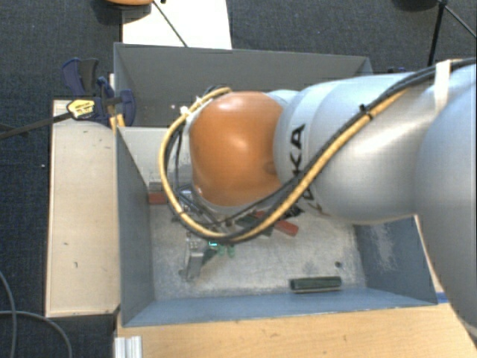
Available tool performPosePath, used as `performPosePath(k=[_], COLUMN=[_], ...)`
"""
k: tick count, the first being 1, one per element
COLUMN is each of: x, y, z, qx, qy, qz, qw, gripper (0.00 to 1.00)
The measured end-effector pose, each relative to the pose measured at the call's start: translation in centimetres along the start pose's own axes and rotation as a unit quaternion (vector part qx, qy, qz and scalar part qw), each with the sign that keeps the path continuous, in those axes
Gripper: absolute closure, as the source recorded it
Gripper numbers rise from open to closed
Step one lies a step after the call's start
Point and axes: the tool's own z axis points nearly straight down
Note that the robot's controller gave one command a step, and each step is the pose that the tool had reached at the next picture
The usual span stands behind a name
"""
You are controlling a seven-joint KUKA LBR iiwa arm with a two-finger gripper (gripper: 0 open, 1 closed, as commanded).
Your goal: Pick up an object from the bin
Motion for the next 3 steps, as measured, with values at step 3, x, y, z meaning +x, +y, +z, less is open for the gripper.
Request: performPosePath(k=[3], x=[-3.3], y=[-6.8], z=[12.2], qx=[-0.001], qy=[-0.0045], qz=[-0.02], qw=[0.9998], gripper=[0.0])
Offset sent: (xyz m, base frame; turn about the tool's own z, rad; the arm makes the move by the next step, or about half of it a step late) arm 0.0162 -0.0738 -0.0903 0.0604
